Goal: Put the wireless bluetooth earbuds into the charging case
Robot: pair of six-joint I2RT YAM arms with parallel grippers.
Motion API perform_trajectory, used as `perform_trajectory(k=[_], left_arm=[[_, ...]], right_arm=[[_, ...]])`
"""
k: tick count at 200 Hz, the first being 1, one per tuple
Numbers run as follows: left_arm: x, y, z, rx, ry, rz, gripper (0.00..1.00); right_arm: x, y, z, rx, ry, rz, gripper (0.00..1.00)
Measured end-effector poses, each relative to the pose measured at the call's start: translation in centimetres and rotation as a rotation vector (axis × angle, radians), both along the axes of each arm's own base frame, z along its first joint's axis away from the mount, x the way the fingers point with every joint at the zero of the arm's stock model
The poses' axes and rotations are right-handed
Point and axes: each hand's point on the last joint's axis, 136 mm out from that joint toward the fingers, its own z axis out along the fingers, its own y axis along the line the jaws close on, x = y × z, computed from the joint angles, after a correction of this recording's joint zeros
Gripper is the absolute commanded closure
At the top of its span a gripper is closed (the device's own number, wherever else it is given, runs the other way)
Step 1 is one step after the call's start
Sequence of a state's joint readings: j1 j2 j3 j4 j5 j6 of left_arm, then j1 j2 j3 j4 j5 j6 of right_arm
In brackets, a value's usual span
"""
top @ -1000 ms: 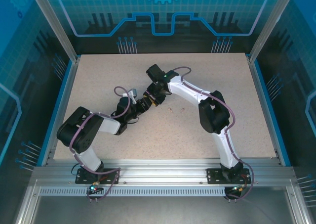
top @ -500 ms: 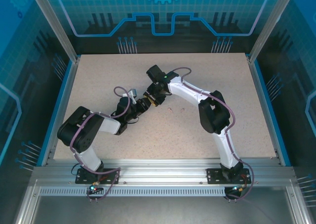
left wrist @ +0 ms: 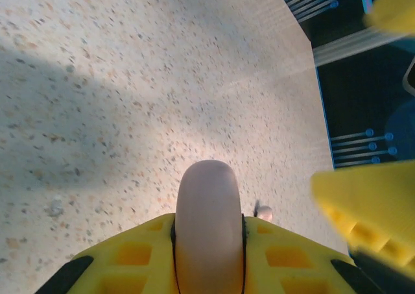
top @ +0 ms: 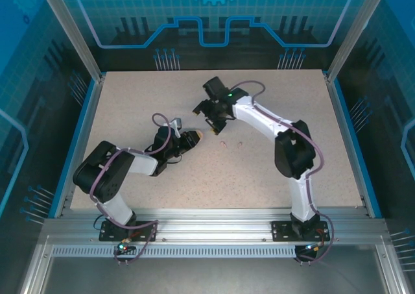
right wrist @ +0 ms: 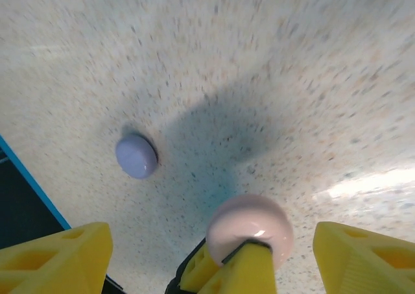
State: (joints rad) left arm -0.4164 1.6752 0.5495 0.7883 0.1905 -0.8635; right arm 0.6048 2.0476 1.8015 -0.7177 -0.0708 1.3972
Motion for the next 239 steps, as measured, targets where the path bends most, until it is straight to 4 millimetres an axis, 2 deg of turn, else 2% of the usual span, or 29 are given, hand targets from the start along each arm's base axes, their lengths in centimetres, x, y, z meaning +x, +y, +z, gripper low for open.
perform_trajectory(k=[24, 40, 59, 88, 106, 130, 152, 163, 197, 239], left_arm=[[-0.3, -1.1, 2.0, -0.006, -0.028, -0.077, 1.0], [-0.4, -2.1, 3.9, -0.014, -0.059, -0.142, 1.0], [-0.5, -3.2, 5.4, -0.021, -0.083, -0.217, 1.0], [-0.9, -4.8, 7.2, -0.031, -0.097, -0.336, 1.0], [-1.3, -5.5, 8.0, -0.032, -0.098, -0.397, 1.0], [-1.7, -6.1, 8.7, -0.028, -0.097, -0.454, 1.0], [-1.9, -6.4, 9.4, -0.03, -0.1, -0.49, 1.0], [-2.0, -6.6, 9.7, -0.034, -0.1, -0.505, 1.0], [-2.2, -6.9, 10.4, -0.039, -0.108, -0.539, 1.0], [-2.6, -7.1, 10.4, -0.044, -0.094, -0.561, 1.0]], right_arm=[[0.4, -4.9, 2.0, -0.019, -0.082, -0.041, 0.17], [0.1, -8.0, 2.4, -0.034, -0.138, -0.049, 0.16], [-0.8, -9.7, 1.9, -0.053, -0.189, -0.019, 0.16], [-3.1, -10.8, 1.0, -0.089, -0.287, 0.113, 0.15], [-4.1, -11.3, 1.8, -0.077, -0.383, 0.197, 0.14], [-5.2, -12.0, 4.2, -0.029, -0.541, 0.295, 0.13], [-6.0, -11.2, 6.4, 0.023, -0.657, 0.402, 0.13], [-6.3, -10.5, 6.9, 0.052, -0.693, 0.453, 0.13], [-7.4, -9.2, 5.7, 0.11, -0.702, 0.543, 0.13], [-7.1, -8.0, 4.3, 0.141, -0.687, 0.578, 0.15]])
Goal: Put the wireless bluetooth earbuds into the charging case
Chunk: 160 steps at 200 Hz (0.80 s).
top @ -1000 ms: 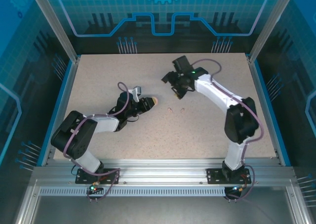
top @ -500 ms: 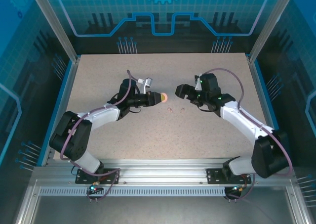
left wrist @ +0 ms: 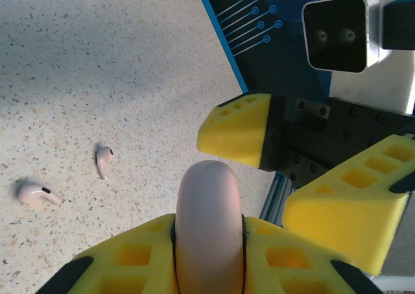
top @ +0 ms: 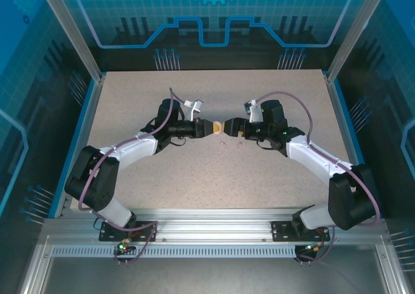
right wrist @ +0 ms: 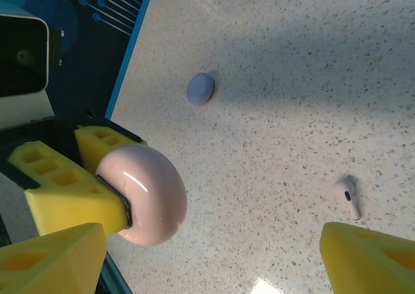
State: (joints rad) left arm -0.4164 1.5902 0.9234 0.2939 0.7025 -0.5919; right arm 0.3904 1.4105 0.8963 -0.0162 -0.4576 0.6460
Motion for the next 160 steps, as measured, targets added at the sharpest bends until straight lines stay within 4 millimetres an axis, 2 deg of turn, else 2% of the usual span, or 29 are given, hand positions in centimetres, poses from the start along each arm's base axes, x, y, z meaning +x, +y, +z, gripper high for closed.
perform_trajectory(k=[49, 95, 106, 133, 160], left_arm=[[0.0, -0.1, 0.2, -0.004, -0.002, -0.006, 1.0], [0.0, 0.2, -0.4, 0.014, 0.025, 0.009, 1.0], [0.0, 0.3, -0.5, 0.014, 0.03, 0.008, 1.0], [-0.6, -0.1, 0.1, -0.004, 0.026, -0.026, 1.0], [-0.9, -0.1, 0.7, -0.014, 0.012, -0.036, 1.0]], right_arm=[[0.2, 0.6, -1.3, -0.009, 0.024, 0.011, 0.16], [0.8, 0.8, -2.3, -0.005, 0.036, 0.009, 0.21], [1.4, 0.4, -2.8, -0.009, 0.048, -0.013, 0.22], [2.7, -1.1, -5.6, -0.03, 0.123, -0.082, 0.22], [2.6, -1.7, -5.8, -0.033, 0.132, -0.099, 0.22]])
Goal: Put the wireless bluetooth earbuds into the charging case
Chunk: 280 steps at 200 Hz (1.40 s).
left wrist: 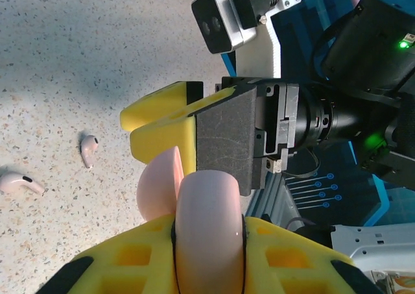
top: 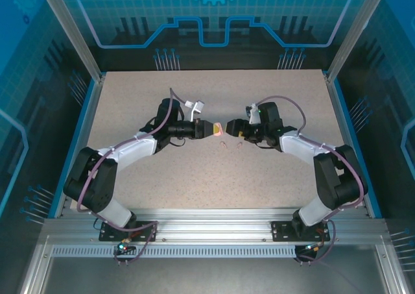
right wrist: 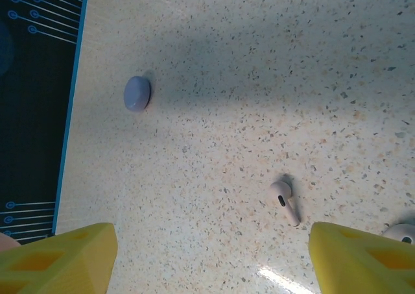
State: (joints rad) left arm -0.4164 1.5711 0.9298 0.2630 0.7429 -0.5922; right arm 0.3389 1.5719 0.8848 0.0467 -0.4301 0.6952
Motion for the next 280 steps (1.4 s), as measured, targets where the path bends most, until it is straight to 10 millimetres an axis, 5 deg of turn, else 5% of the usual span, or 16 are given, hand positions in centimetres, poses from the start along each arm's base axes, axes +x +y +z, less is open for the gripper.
perform_trajectory(k=[76, 200, 280], left_arm=[[-0.2, -0.1, 0.3, -0.01, -0.007, -0.013, 1.0], [0.0, -0.2, 0.9, -0.017, -0.021, -0.014, 1.0], [0.1, -0.3, 1.1, -0.021, -0.026, -0.017, 1.0]], right_arm=[[-2.8, -0.1, 5.3, 0.098, -0.106, 0.078, 0.28], [-2.1, 3.0, 5.8, 0.131, -0.104, 0.164, 0.44], [-2.2, 3.1, 5.4, 0.129, -0.096, 0.169, 0.52]])
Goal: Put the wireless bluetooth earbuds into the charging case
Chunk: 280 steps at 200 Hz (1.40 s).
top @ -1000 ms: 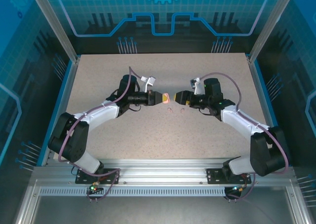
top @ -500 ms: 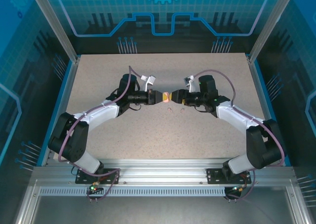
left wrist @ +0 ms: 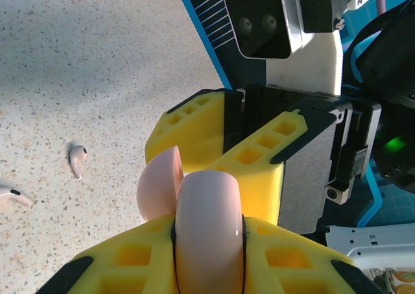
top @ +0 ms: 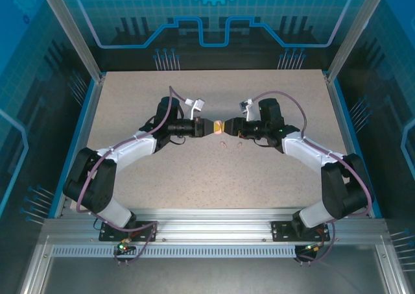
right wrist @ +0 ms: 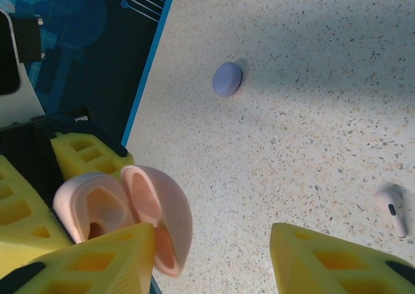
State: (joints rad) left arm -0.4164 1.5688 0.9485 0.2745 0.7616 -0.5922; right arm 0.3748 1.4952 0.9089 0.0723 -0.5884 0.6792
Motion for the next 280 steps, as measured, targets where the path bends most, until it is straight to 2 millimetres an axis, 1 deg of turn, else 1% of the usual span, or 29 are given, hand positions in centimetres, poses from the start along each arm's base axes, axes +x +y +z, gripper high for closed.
perform_trajectory(k=[48, 77, 113, 158, 196, 208, 218, 223, 255, 269, 277, 280], left_arm=[[0.1, -0.1, 0.5, -0.006, -0.01, -0.003, 1.0], [0.1, -0.1, 0.5, -0.006, -0.011, -0.003, 1.0], [0.2, 0.0, 0.4, -0.002, -0.003, -0.001, 1.0], [0.2, 0.0, 0.4, -0.003, -0.004, 0.002, 1.0], [0.4, 0.1, 0.6, -0.006, -0.01, 0.003, 1.0], [0.4, 0.1, 0.6, -0.006, -0.01, 0.004, 1.0], [0.4, 0.1, 0.6, -0.007, -0.011, 0.005, 1.0], [0.4, 0.1, 0.6, -0.007, -0.012, 0.005, 1.0], [0.5, 0.2, 0.6, -0.007, -0.011, 0.007, 1.0], [0.5, 0.2, 0.6, -0.007, -0.011, 0.007, 0.87], [0.5, 0.2, 0.6, -0.006, -0.011, 0.007, 0.77], [0.5, 0.2, 0.6, -0.006, -0.012, 0.007, 0.72]], right_arm=[[-0.1, 0.2, 0.2, 0.01, -0.003, 0.013, 0.54], [-0.2, 0.4, -0.2, 0.013, 0.005, 0.027, 0.59], [-0.1, 0.9, -0.2, 0.023, 0.004, 0.063, 0.69], [0.0, 1.1, 0.2, 0.029, 0.0, 0.079, 0.74], [0.1, 1.4, 0.8, 0.037, -0.006, 0.091, 0.84], [0.1, 1.5, 1.0, 0.039, -0.006, 0.098, 0.89], [0.1, 1.5, 1.0, 0.038, -0.003, 0.099, 0.95], [0.1, 1.5, 1.0, 0.037, -0.003, 0.099, 1.0], [0.1, 1.5, 0.9, 0.03, 0.0, 0.102, 1.0], [0.0, 1.5, 0.9, 0.027, 0.003, 0.102, 1.0], [0.1, 1.5, 0.9, 0.024, 0.003, 0.101, 1.0], [0.1, 1.5, 0.9, 0.022, 0.002, 0.101, 1.0]])
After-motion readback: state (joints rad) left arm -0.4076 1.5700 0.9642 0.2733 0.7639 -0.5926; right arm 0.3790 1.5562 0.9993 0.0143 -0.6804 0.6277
